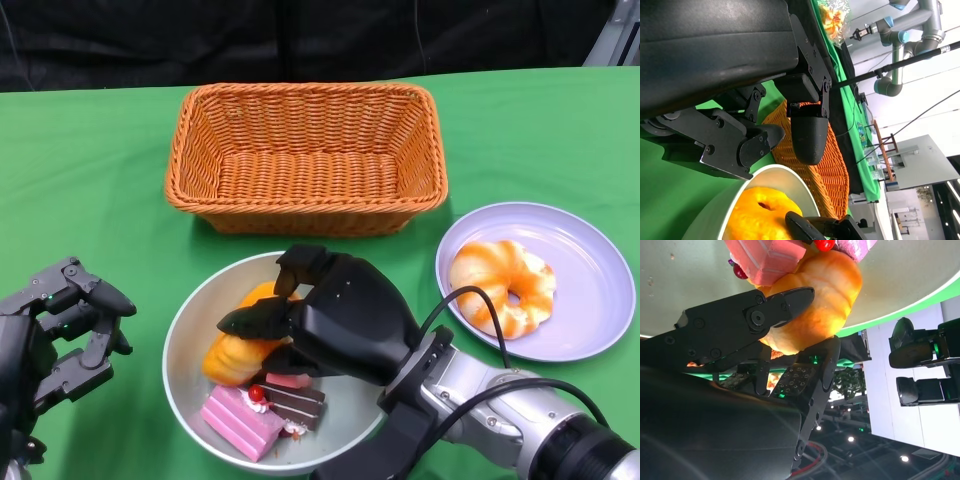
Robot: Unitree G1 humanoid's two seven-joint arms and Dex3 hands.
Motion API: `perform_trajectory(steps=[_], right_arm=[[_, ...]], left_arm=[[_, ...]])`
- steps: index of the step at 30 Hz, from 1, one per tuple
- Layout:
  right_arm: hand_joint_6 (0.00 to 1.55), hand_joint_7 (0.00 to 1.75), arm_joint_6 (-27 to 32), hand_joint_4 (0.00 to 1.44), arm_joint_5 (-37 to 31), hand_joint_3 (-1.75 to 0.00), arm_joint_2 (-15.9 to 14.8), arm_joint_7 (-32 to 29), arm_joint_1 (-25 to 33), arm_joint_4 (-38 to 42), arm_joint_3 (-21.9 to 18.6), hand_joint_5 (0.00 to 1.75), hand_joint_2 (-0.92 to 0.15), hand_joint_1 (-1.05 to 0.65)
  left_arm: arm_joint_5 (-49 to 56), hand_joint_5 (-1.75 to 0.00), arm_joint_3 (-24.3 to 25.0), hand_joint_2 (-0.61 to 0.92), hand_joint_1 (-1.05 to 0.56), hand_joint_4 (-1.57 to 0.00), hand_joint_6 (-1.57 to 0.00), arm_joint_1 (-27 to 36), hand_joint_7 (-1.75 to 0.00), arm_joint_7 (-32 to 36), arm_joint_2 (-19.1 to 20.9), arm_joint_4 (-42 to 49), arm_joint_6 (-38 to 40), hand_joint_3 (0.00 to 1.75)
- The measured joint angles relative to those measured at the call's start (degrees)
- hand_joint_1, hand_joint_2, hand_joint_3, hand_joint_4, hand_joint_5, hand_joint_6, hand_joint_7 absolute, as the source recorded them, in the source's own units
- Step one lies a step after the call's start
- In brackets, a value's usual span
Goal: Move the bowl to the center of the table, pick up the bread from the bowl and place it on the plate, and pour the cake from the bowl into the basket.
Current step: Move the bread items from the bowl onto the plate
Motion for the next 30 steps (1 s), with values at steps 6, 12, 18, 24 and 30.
perform_trajectory(steps=[6, 12, 18, 24, 30], right_arm=[[1.21, 0.04, -1.61, 0.71, -1.01, -0.01, -0.03, -7.65, -0.27, 2.46, 0.14, 1.4, -0.88, -0.25], [1.2, 0.04, -6.73, 0.68, 2.18, 0.0, -1.33, -9.02, -0.66, 3.01, -2.45, 1.4, -0.86, -0.25], [1.19, 0.05, -8.83, 0.67, 8.57, -0.01, -2.78, -3.23, 1.17, -2.67, -6.35, 1.29, -0.9, -0.23], [1.19, 0.09, -9.05, 0.7, 21.17, -0.02, -3.26, 8.57, 7.74, -16.16, -13.49, 1.28, -0.92, -0.19], [1.17, 0.13, -3.04, 0.68, 33.09, -0.01, -2.13, 22.8, 14.98, -25.9, -17.59, 1.33, -0.9, -0.16]], left_arm=[[-0.11, -1.57, 0.01, 0.72, 0.03, -0.76, -0.79, 0.0, -1.28, -0.03, 0.01, 0.0, 0.01, 0.89], [-0.12, -1.58, 0.02, 0.72, 0.02, -0.75, -0.78, -0.01, -1.28, -0.03, 0.03, 0.01, 0.01, 0.87], [-0.18, -1.58, 0.1, 0.73, 0.02, -0.75, -0.78, -0.03, -1.29, -0.02, 0.14, 0.0, 0.32, 0.85], [-0.23, -1.59, 0.24, 0.73, 0.03, -0.75, -0.77, -0.19, -1.3, -0.04, 0.27, 0.07, 0.51, 0.86], [-0.24, -1.6, 0.36, 0.71, 0.03, -0.75, -0.78, -0.36, -1.31, -0.04, 0.32, 0.27, 0.51, 0.89]])
